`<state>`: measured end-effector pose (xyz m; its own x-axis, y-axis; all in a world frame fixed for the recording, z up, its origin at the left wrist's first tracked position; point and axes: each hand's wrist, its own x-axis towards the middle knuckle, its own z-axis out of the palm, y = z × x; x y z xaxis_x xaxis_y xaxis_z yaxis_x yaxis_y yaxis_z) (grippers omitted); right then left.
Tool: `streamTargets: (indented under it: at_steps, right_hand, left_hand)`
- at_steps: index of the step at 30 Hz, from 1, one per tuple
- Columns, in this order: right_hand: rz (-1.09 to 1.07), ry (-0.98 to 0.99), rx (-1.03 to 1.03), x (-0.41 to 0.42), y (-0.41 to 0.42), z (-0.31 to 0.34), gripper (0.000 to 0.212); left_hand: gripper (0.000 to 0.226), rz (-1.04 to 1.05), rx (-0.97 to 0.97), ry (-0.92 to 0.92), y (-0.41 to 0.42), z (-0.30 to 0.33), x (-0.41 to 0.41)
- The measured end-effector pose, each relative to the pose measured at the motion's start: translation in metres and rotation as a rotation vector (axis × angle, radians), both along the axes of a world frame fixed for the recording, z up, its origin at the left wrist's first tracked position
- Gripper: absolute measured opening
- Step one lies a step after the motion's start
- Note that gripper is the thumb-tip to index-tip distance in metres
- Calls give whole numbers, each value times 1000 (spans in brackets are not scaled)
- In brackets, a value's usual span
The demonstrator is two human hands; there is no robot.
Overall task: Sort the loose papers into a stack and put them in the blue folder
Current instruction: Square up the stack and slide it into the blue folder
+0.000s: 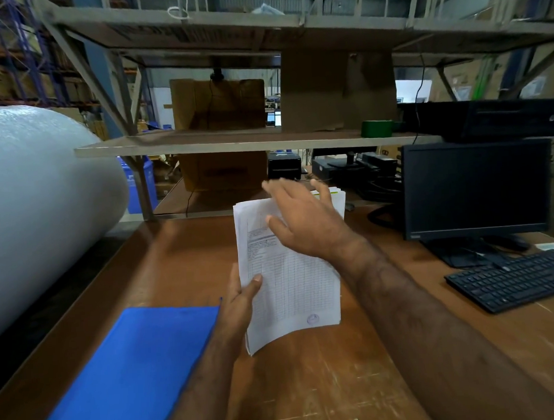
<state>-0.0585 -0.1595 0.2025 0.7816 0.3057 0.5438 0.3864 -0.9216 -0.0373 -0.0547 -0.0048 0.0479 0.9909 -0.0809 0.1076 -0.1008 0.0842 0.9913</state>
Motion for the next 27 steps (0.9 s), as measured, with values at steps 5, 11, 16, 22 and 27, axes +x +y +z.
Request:
streamTargets:
  at_steps: [5, 11, 16, 22, 27]
  right_hand:
    - [24, 65, -16, 1, 6, 3, 61]
    - [44, 66, -55, 1, 11, 3, 56]
    - [-132, -42, 76, 8, -17, 5, 55]
    - [-285, 34, 40, 9, -44, 5, 59]
    - [-189, 14, 7, 6, -35, 3, 70]
  left_hand:
    - [40, -20, -20, -1, 2, -3, 1]
    - [37, -39, -49, 9, 4, -5, 2]
    - [46, -39, -27, 7, 4, -4, 1]
    - [43, -52, -72, 19, 5, -5, 5]
    - [42, -57, -74, -1, 5, -4, 5]
